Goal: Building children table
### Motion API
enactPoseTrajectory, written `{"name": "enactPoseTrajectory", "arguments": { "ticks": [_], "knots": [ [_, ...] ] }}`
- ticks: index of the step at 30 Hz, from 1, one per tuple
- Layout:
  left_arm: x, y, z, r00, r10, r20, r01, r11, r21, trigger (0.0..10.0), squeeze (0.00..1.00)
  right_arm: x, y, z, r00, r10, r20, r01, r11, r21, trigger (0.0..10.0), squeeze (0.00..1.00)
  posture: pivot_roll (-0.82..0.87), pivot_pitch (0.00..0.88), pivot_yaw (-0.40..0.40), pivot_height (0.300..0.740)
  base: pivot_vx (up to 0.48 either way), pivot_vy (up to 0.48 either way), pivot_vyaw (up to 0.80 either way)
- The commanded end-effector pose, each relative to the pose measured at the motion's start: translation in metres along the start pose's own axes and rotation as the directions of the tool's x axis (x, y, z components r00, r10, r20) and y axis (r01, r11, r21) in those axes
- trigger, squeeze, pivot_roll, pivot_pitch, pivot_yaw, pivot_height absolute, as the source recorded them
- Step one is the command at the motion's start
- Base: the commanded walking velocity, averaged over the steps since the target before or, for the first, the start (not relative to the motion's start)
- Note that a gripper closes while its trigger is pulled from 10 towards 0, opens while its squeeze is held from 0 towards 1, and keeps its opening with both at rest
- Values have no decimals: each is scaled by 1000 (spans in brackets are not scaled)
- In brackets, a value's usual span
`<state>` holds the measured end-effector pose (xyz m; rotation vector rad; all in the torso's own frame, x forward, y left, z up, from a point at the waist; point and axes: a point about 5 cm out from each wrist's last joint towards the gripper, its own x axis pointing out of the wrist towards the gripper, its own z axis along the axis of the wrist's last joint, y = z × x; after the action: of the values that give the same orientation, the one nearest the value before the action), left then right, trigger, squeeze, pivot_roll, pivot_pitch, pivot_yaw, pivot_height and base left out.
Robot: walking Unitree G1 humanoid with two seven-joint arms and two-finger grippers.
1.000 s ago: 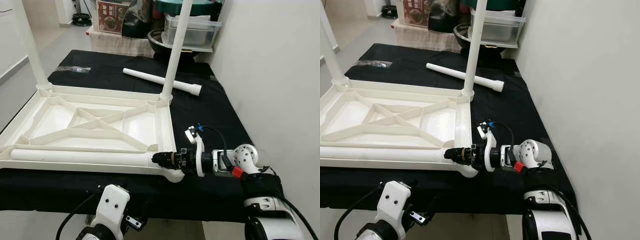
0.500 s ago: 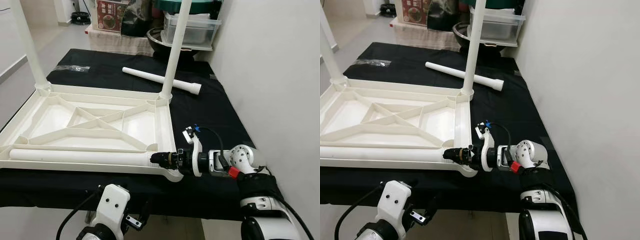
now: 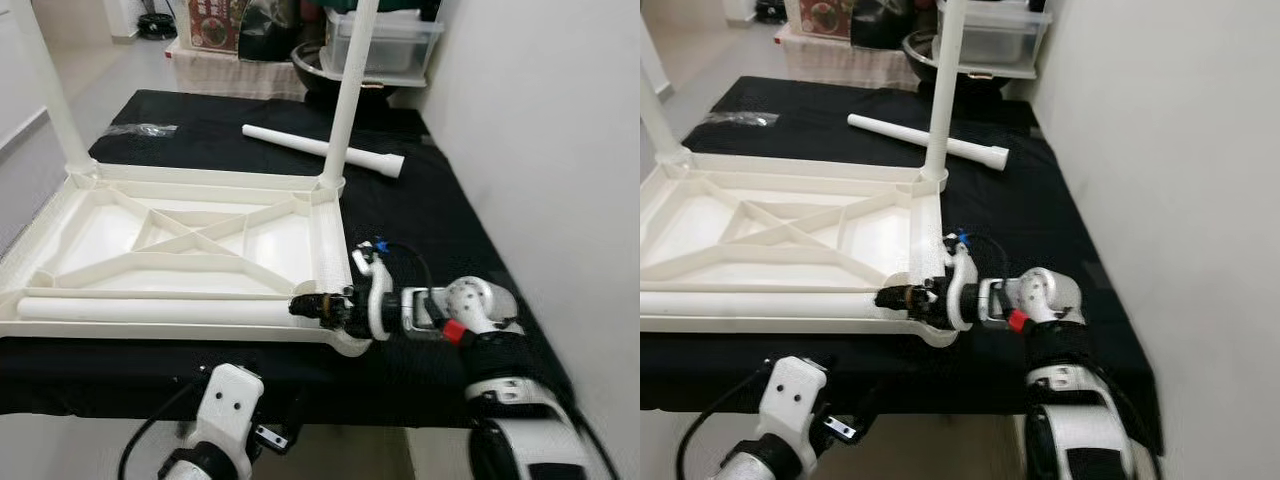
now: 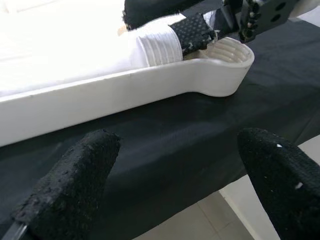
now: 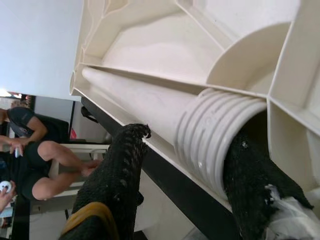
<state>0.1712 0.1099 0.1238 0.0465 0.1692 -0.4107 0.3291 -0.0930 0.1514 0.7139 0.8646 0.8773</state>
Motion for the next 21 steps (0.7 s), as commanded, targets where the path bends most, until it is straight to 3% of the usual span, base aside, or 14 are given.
{"name": "enactPoseTrajectory", "arguments": {
  "ticks": [1,12,13,18,19,21],
  "knots": [
    [-2,-3,0,1000,-1,-4,1,1000,-13,10000,0,3,0,0,1000,-1,5,1,1000,5,10000,0,59,155,-148,740,0,0,0],
    [0,-3,-1,1000,-1,-9,1,1000,-17,10000,0,8,16,5,997,72,19,-72,997,-2,10000,0,59,154,-153,740,0,0,0],
    [1,-2,-1,1000,0,-11,0,1000,-20,10000,0,6,23,7,993,117,21,-117,993,-8,10000,0,56,151,-151,740,0,0,0],
    [1,-2,-2,1000,0,-13,-1,1000,-21,10000,0,5,29,9,987,156,33,-156,988,-6,10000,0,55,144,-153,740,0,0,0],
    [2,-2,-3,1000,-1,-15,0,1000,-20,10000,0,2,39,12,975,220,45,-219,976,-17,10000,0,54,139,-154,740,0,0,0],
    [2,-2,-3,1000,-2,-14,1,1000,-20,10000,0,2,42,13,969,241,46,-241,970,-23,10000,0,54,138,-154,740,0,0,0]
  ]
}}
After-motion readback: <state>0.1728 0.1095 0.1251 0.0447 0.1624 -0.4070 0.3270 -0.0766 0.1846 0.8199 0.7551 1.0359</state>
